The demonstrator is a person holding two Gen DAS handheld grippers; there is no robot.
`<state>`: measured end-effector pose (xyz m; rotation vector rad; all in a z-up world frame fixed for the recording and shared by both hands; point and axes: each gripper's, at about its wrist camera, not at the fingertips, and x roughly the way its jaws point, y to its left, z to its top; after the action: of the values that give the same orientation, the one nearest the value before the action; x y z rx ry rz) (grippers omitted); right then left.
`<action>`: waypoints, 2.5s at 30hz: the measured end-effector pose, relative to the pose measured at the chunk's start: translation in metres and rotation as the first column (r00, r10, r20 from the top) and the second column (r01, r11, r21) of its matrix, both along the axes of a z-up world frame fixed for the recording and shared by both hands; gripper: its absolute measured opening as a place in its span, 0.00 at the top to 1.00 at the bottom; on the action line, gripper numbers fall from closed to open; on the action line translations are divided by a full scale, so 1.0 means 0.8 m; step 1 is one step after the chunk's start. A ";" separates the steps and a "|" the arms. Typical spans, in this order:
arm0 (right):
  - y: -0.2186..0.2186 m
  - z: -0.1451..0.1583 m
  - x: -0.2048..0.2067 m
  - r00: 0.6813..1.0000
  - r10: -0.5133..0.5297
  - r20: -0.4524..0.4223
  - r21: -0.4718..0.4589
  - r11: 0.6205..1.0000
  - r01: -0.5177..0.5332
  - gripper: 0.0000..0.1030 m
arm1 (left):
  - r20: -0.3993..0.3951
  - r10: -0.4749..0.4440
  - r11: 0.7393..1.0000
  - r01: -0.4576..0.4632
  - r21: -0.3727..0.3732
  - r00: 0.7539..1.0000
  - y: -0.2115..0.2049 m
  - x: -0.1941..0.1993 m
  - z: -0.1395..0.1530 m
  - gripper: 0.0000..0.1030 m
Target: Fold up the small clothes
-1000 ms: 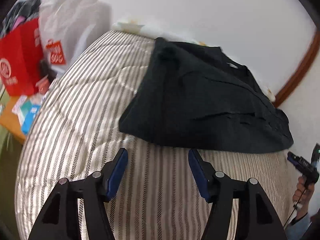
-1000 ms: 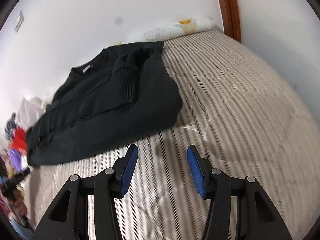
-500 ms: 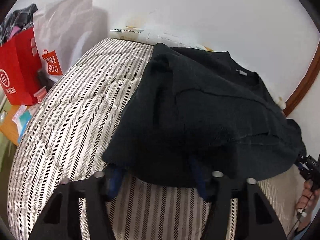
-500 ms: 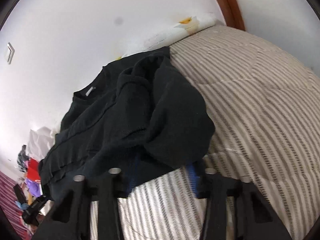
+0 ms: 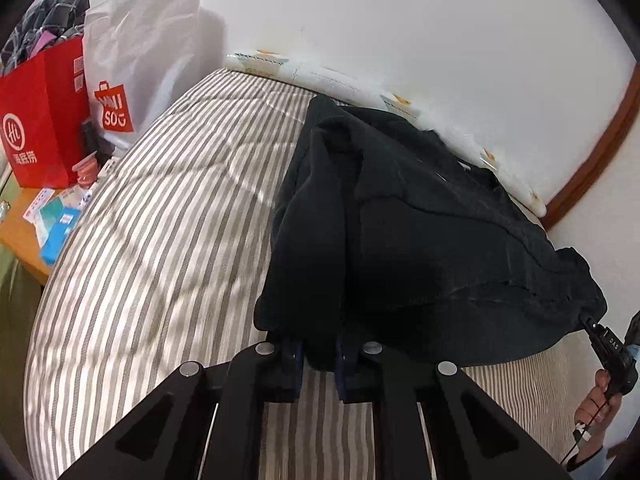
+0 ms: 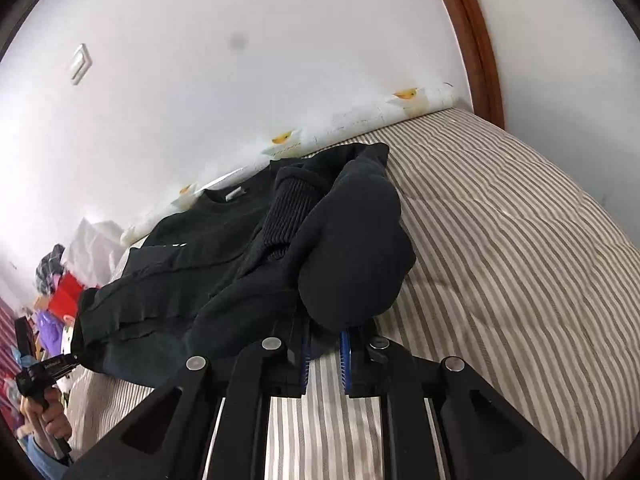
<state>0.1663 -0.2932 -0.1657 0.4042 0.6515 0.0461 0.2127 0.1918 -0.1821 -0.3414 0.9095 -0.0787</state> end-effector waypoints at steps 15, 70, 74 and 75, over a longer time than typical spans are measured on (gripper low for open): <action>-0.014 -0.023 -0.126 0.997 -0.008 -0.083 -0.081 0.997 0.001 0.85 | -0.013 -0.029 0.999 0.030 0.025 0.999 -0.025 -0.112 -0.002 0.88; 0.102 0.024 0.007 0.995 0.021 -0.096 -0.295 0.954 -0.048 0.91 | 0.058 -0.305 0.947 0.309 -0.084 0.950 -0.105 -0.030 0.048 0.64; 0.103 0.033 0.033 0.996 0.011 -0.084 -0.302 0.953 -0.036 0.90 | 0.088 -0.300 0.952 0.304 -0.041 0.950 -0.103 -0.020 0.068 0.63; 0.104 0.034 0.039 0.997 0.014 -0.081 -0.301 0.953 -0.037 0.90 | 0.091 -0.302 0.952 0.305 -0.021 0.949 -0.105 -0.015 0.069 0.63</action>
<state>0.1972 -0.2101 -0.1385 0.1018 0.7285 -0.0453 0.2007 0.1080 -0.1270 -0.2258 0.8689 -0.3915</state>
